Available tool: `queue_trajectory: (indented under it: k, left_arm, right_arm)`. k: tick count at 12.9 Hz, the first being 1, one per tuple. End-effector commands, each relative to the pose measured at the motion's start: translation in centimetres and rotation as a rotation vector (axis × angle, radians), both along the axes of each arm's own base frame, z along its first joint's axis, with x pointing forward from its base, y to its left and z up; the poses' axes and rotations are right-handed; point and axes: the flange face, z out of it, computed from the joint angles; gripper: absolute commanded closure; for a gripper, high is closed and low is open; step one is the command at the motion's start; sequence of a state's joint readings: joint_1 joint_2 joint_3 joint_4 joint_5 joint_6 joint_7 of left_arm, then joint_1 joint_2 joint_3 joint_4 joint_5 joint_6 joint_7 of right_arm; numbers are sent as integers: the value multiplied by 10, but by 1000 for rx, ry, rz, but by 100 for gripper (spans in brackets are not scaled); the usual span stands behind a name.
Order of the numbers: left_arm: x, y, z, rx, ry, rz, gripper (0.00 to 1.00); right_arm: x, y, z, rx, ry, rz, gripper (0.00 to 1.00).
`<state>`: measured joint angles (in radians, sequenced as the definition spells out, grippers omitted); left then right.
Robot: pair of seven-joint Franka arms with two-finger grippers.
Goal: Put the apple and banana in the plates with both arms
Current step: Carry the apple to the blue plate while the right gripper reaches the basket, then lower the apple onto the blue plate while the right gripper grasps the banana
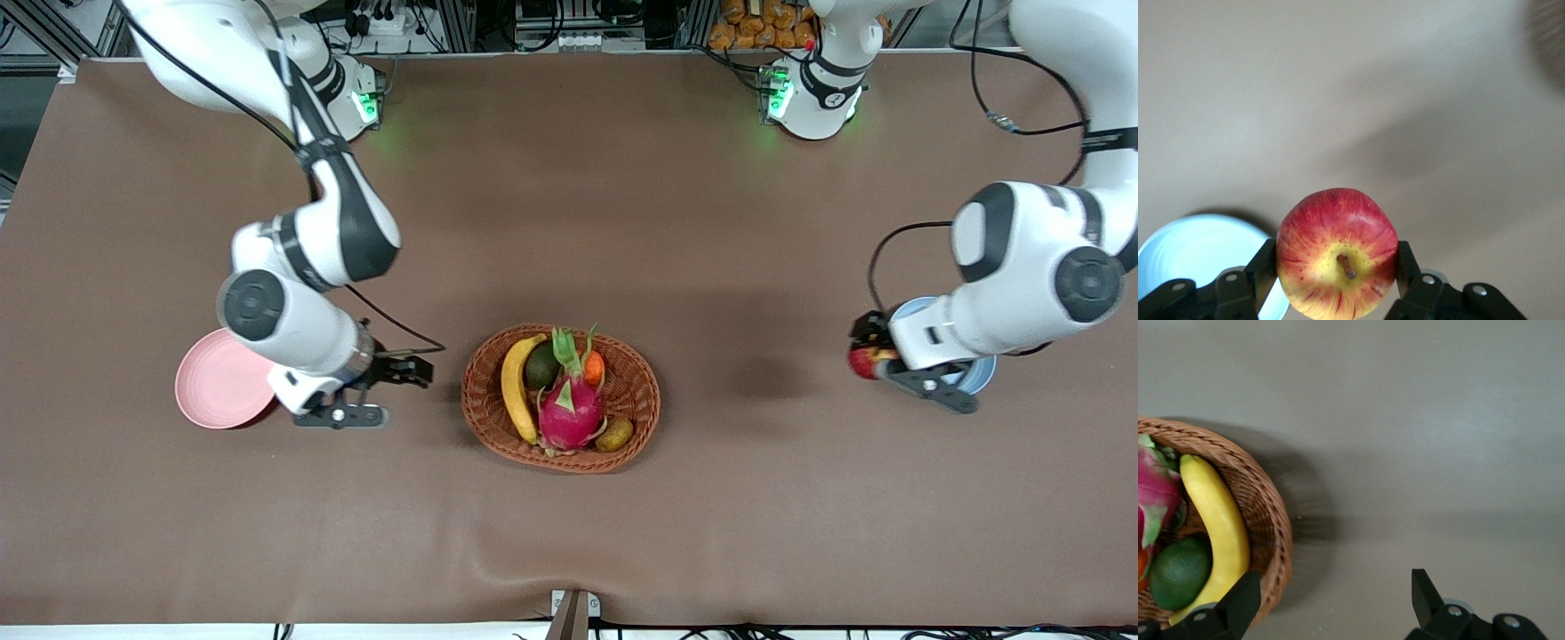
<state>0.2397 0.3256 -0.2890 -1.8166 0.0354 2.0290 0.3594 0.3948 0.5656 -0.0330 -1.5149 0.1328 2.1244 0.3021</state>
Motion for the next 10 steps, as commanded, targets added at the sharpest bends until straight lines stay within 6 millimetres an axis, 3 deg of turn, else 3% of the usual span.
queue_trajectory:
  k: [1, 4, 6, 8, 10]
  left_arm:
    - [-33, 29, 6, 73, 18, 21, 68]
    - [-46, 68, -20, 122, 35, 44, 68]
    - [-53, 104, -31, 154, 20, 59, 68]
    - [-62, 144, -51, 137, -18, 21, 68]
    - [-73, 169, -73, 120, -42, 18, 67]
  right_arm:
    - [13, 53, -15, 10, -37, 20, 4]
    - [9, 92, -50, 39, -107, 3, 9]
    - [2, 111, -72, 39, -112, 17, 28]
    - [-8, 129, -93, 39, -116, 15, 28]
    - [-14, 138, -104, 34, -110, -3, 28]
